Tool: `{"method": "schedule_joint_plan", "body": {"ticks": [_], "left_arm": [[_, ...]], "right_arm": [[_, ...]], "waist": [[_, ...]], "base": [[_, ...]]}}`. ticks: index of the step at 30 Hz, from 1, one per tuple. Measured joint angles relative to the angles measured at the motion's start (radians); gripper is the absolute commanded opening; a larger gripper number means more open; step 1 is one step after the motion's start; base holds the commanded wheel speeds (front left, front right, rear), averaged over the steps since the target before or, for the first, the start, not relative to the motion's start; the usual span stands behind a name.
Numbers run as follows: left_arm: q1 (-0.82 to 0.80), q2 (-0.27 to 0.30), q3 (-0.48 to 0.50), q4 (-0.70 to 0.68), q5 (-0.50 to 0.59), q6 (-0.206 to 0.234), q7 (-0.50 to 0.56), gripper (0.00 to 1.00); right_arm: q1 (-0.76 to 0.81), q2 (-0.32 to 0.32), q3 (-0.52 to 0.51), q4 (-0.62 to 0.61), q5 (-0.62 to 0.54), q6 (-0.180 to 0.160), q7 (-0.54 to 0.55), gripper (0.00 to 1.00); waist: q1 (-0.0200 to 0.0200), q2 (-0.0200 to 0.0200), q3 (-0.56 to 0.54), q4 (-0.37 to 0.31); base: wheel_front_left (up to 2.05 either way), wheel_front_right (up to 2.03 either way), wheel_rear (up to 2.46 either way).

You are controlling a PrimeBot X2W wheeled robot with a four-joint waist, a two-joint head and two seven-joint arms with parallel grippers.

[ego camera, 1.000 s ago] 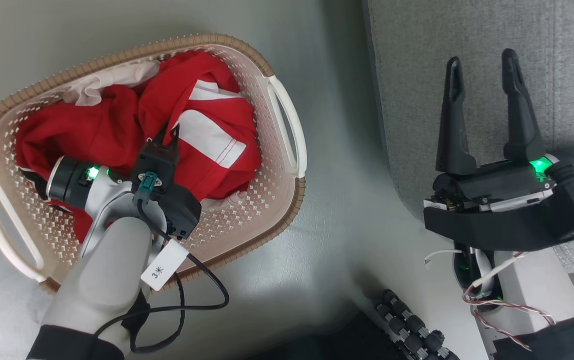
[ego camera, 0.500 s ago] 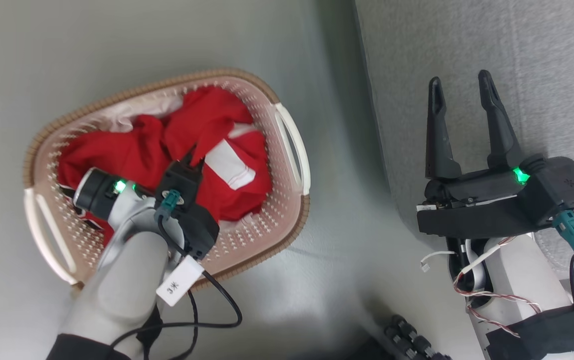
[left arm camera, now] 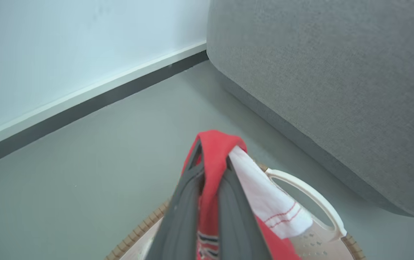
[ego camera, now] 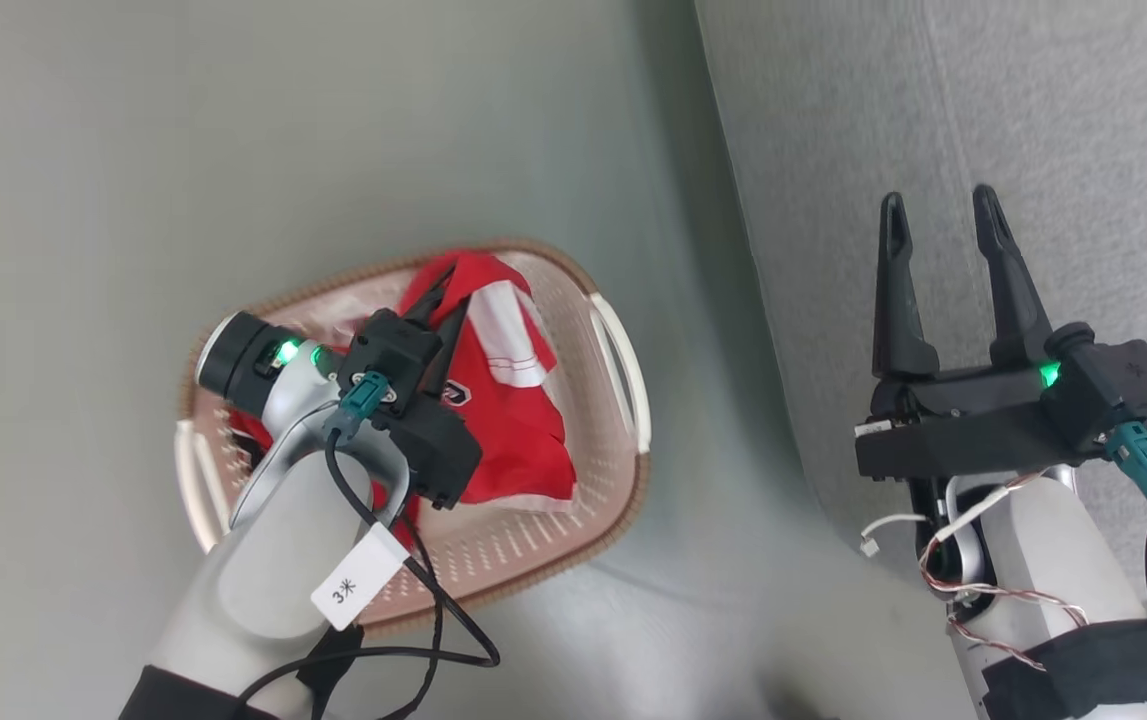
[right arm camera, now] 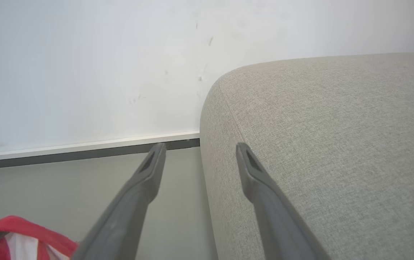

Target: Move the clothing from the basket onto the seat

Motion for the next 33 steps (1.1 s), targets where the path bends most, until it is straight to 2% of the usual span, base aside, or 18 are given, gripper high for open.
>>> {"method": "schedule_joint_plan", "body": {"ticks": [16, 33], "left_arm": [[-0.005, -0.011, -0.016, -0.082, -0.064, -0.020, 0.000, 0.00], [-0.008, -0.016, -0.046, -0.077, -0.122, -0.028, 0.000, 0.00]], "right_arm": [[0.081, -0.018, -0.029, 0.086, 0.001, 0.050, 0.000, 1.00], [0.185, -0.020, -0.006, 0.171, -0.004, 0.093, 0.007, 1.00]], "waist": [[-0.0001, 0.0000, -0.236, 0.085], [-0.0003, 0.0000, -0.494, 0.137]], "base": [[0.00, 0.00, 0.00], [0.00, 0.00, 0.00]]}}
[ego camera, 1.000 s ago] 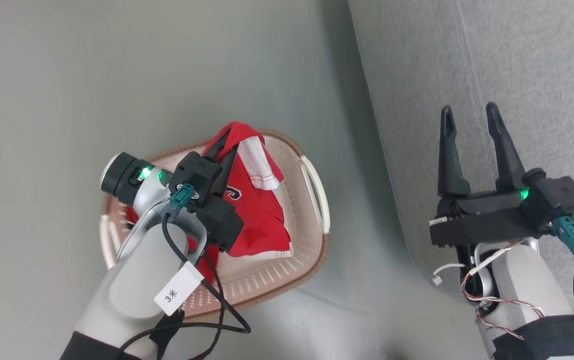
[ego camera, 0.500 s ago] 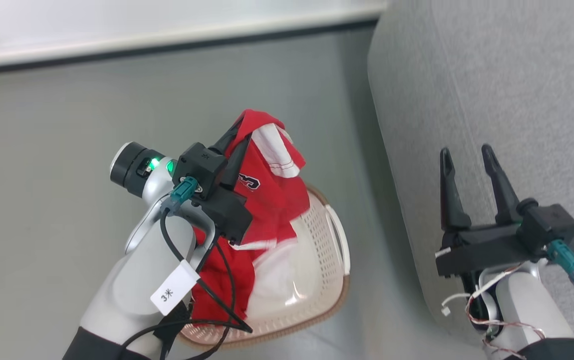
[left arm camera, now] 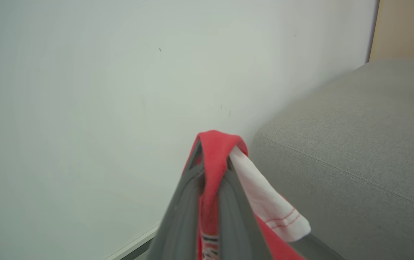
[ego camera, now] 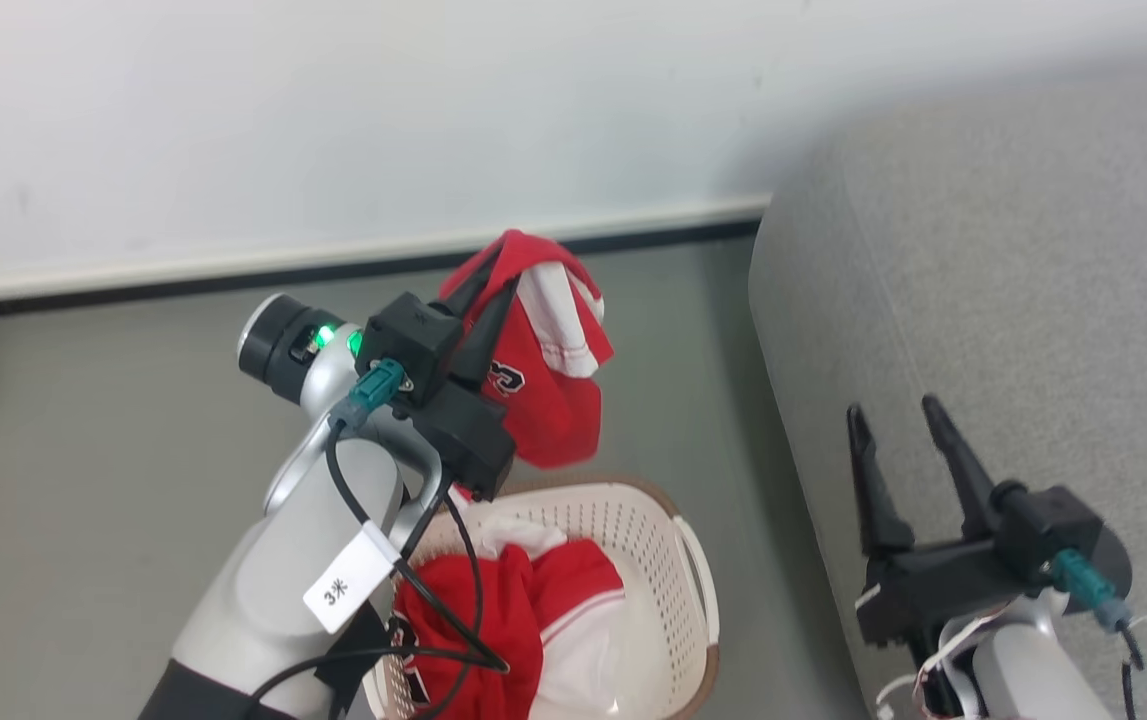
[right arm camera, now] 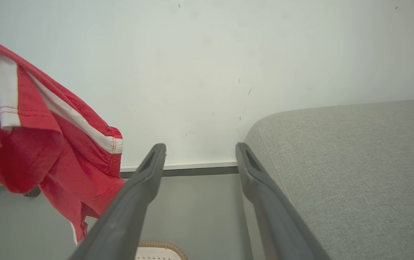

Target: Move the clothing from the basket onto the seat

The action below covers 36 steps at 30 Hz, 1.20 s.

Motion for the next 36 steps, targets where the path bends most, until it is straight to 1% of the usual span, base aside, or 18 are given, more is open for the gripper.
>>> {"method": "schedule_joint_plan", "body": {"ticks": [6, 10, 12, 14, 19, 26, 30, 31, 36], "left_arm": [[0.033, -0.002, -0.011, 0.019, -0.016, -0.001, 0.000, 0.00], [0.058, -0.002, -0.021, 0.015, -0.020, -0.001, 0.000, 0.00], [0.074, -0.002, -0.030, 0.009, -0.036, -0.001, 0.000, 0.00], [0.081, -0.003, -0.039, 0.000, -0.043, -0.001, 0.000, 0.00], [0.096, -0.002, -0.094, -0.039, -0.066, -0.002, 0.000, 0.00], [0.096, -0.003, -0.182, -0.095, -0.123, 0.001, 0.000, 0.00], [0.095, -0.002, -0.217, -0.114, -0.138, 0.014, 0.000, 0.00], [0.094, -0.002, -0.232, -0.117, -0.142, 0.018, 0.000, 0.00], [0.092, -0.001, -0.251, -0.129, -0.173, 0.032, 0.002, 0.00]], "right_arm": [[0.054, 0.002, 0.021, 0.027, -0.007, 0.013, 0.000, 1.00], [0.091, 0.002, 0.032, 0.029, -0.007, 0.014, 0.001, 1.00], [0.112, 0.003, 0.041, 0.029, -0.007, 0.021, 0.001, 1.00], [0.119, 0.003, 0.057, 0.028, -0.009, 0.023, 0.001, 1.00], [0.118, 0.007, 0.124, 0.029, -0.024, 0.047, 0.000, 1.00], [0.055, 0.008, 0.215, 0.090, -0.053, 0.066, 0.001, 1.00], [-0.001, 0.007, 0.263, 0.154, -0.067, 0.072, 0.001, 1.00], [-0.021, 0.007, 0.289, 0.189, -0.068, 0.075, 0.000, 1.00], [-0.069, 0.008, 0.349, 0.269, -0.068, 0.075, 0.001, 1.00]], "waist": [[0.0001, 0.0000, -0.091, 0.008], [0.0001, 0.0000, -0.135, 0.012], [0.0001, 0.0000, -0.162, 0.014], [0.0001, 0.0000, -0.186, 0.016], [0.0001, 0.0000, -0.229, 0.023], [0.0003, 0.0002, -0.249, 0.050], [0.0003, 0.0002, -0.254, 0.067], [0.0003, 0.0002, -0.255, 0.076], [0.0003, 0.0002, -0.258, 0.093]], "base": [[0.00, 0.00, 0.00], [0.00, 0.00, 0.00], [0.00, 0.00, 0.00], [0.00, 0.00, 0.00], [0.00, 0.00, 0.00], [0.00, 0.00, 0.00], [0.00, 0.00, 0.00], [0.00, 0.00, 0.00], [0.00, 0.00, 0.00]]}}
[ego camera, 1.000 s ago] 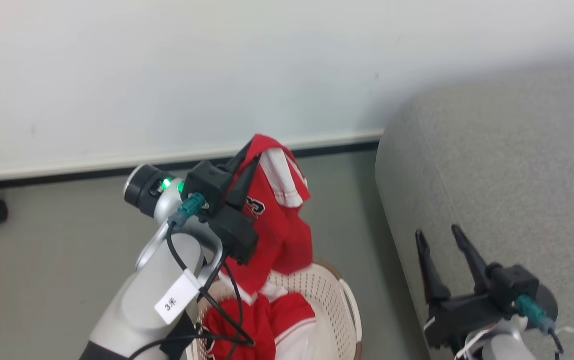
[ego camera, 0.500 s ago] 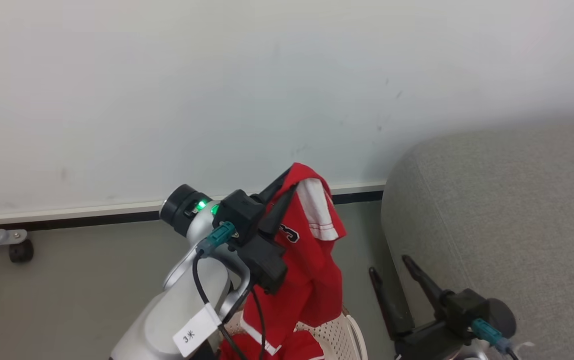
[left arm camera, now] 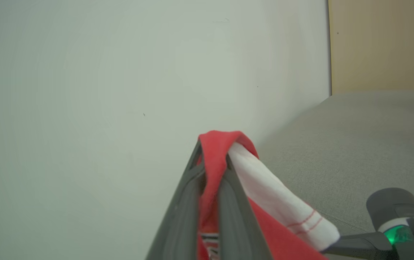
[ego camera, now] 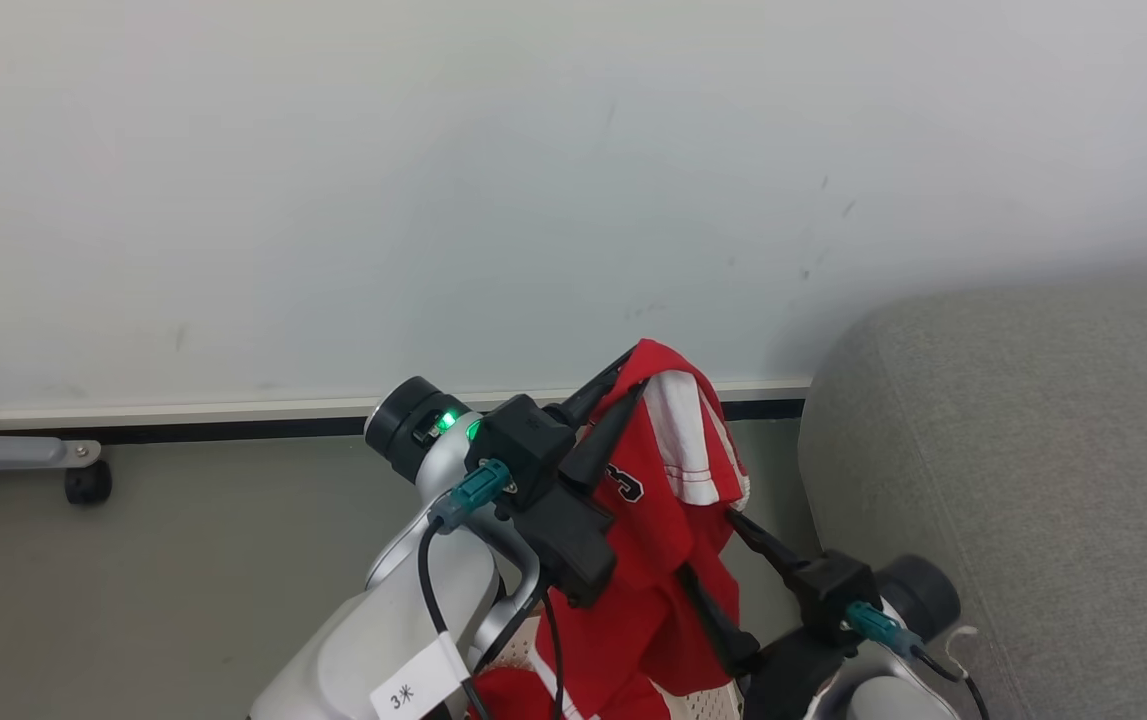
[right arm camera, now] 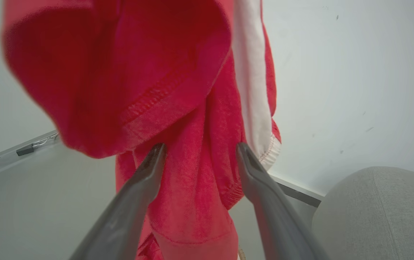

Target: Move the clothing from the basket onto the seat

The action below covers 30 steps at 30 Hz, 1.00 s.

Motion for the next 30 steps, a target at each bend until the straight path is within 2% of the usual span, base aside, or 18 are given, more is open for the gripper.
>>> {"method": "schedule_joint_plan", "body": {"ticks": [8, 9, 10, 11, 13, 19, 20, 22, 23, 24, 25, 30], "left_arm": [[0.000, 0.001, -0.027, -0.024, -0.022, 0.014, 0.000, 0.00], [0.000, 0.001, -0.030, -0.026, -0.024, 0.019, 0.000, 0.00], [0.000, 0.001, -0.033, -0.027, -0.027, 0.021, 0.000, 0.00], [0.000, 0.001, -0.035, -0.028, -0.029, 0.022, 0.000, 0.00], [0.000, 0.001, -0.037, -0.028, -0.033, 0.022, 0.001, 0.00], [0.001, 0.001, -0.011, -0.006, -0.058, 0.042, 0.001, 0.00], [0.002, 0.002, -0.002, -0.001, -0.063, 0.045, 0.001, 0.26], [0.006, 0.006, 0.014, 0.004, -0.074, 0.050, 0.001, 0.48], [0.009, 0.009, 0.019, 0.007, -0.075, 0.056, 0.001, 0.67], [0.013, 0.014, 0.025, 0.009, -0.076, 0.058, 0.001, 0.95], [0.021, 0.018, 0.032, 0.013, -0.082, 0.059, 0.001, 1.00], [0.073, 0.024, 0.066, 0.027, -0.127, 0.066, 0.000, 1.00]], "right_arm": [[-0.098, 0.002, 0.120, 0.075, 0.055, 0.000, 0.000, 1.00], [-0.109, 0.002, 0.133, 0.088, 0.061, 0.000, 0.000, 0.94], [-0.119, 0.002, 0.144, 0.098, 0.067, 0.000, 0.000, 0.49], [-0.129, 0.002, 0.155, 0.109, 0.075, 0.000, 0.000, 0.37], [-0.143, 0.002, 0.172, 0.125, 0.085, 0.000, 0.000, 0.00], [-0.162, 0.002, 0.195, 0.142, 0.138, 0.000, 0.000, 0.00], [-0.165, 0.002, 0.197, 0.144, 0.144, 0.000, 0.000, 0.00], [-0.171, 0.002, 0.198, 0.144, 0.156, 0.000, 0.000, 0.00], [-0.171, 0.001, 0.198, 0.144, 0.166, 0.000, 0.000, 0.00], [-0.171, -0.002, 0.198, 0.144, 0.176, 0.000, 0.000, 0.00], [-0.171, -0.006, 0.195, 0.143, 0.183, 0.000, 0.000, 0.00], [-0.170, -0.033, 0.158, 0.130, 0.209, 0.000, 0.000, 0.00]], "waist": [[0.0000, 0.0000, 0.002, 0.014], [0.0000, 0.0000, 0.002, 0.016], [0.0000, 0.0000, 0.003, 0.018], [0.0000, 0.0000, 0.004, 0.019], [0.0000, 0.0000, 0.006, 0.022], [0.0000, 0.0000, 0.013, 0.024], [0.0000, 0.0000, 0.014, 0.022], [0.0000, 0.0000, 0.015, 0.015], [0.0000, 0.0000, 0.016, 0.011], [0.0000, 0.0000, 0.017, 0.006], [0.0000, 0.0000, 0.017, 0.001], [0.0000, 0.0000, 0.021, -0.030]], "base": [[0.00, 0.00, 0.00], [0.00, 0.00, 0.00], [0.00, 0.00, 0.00], [0.00, 0.00, 0.00], [0.00, 0.00, 0.00], [0.00, 0.00, 0.00], [0.00, 0.00, 0.00], [0.00, 0.00, 0.00], [0.00, 0.00, 0.00], [0.00, 0.00, 0.00], [0.00, 0.00, 0.00], [0.00, 0.00, 0.00]]}}
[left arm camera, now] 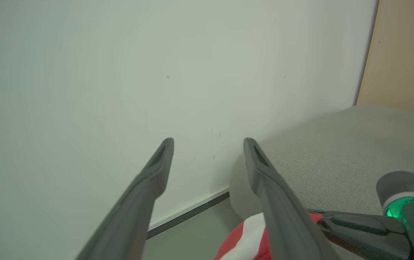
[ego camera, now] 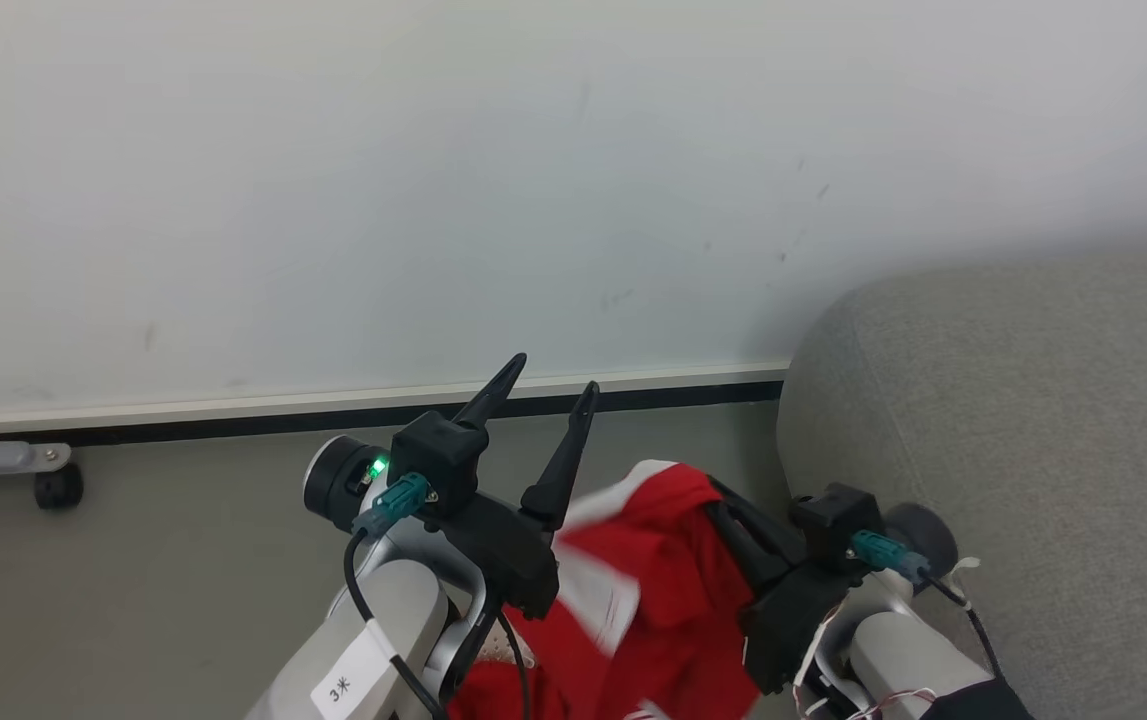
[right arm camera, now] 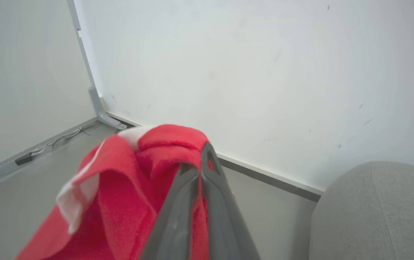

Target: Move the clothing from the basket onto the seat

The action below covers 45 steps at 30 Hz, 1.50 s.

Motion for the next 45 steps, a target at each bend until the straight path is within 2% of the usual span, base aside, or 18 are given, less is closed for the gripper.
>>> {"method": "schedule_joint_plan", "body": {"ticks": [17, 29, 38, 45], "left_arm": [[0.113, 0.001, -0.010, 0.007, -0.008, 0.006, -0.001, 1.00], [0.160, -0.002, -0.024, 0.000, -0.009, -0.001, -0.001, 1.00], [0.175, -0.007, -0.041, -0.026, -0.009, 0.010, -0.002, 1.00], [0.160, -0.010, -0.083, -0.053, 0.020, 0.016, -0.002, 1.00]], "right_arm": [[0.004, -0.130, -0.125, -0.090, 0.029, -0.011, 0.000, 0.00], [0.002, -0.206, -0.147, -0.189, -0.007, -0.021, 0.000, 0.00], [-0.001, -0.269, -0.169, -0.251, -0.022, -0.021, 0.000, 0.00], [-0.078, -0.340, -0.222, -0.286, -0.021, -0.020, 0.000, 0.00]], "waist": [[0.0000, 0.0000, 0.002, -0.137], [0.0000, 0.0000, 0.008, -0.288], [-0.0001, 0.0000, 0.030, -0.405], [0.0000, 0.0000, 0.086, -0.442]], "base": [[0.00, 0.00, 0.00], [0.00, 0.00, 0.00], [0.00, 0.00, 0.00], [0.00, 0.00, 0.00]]}}
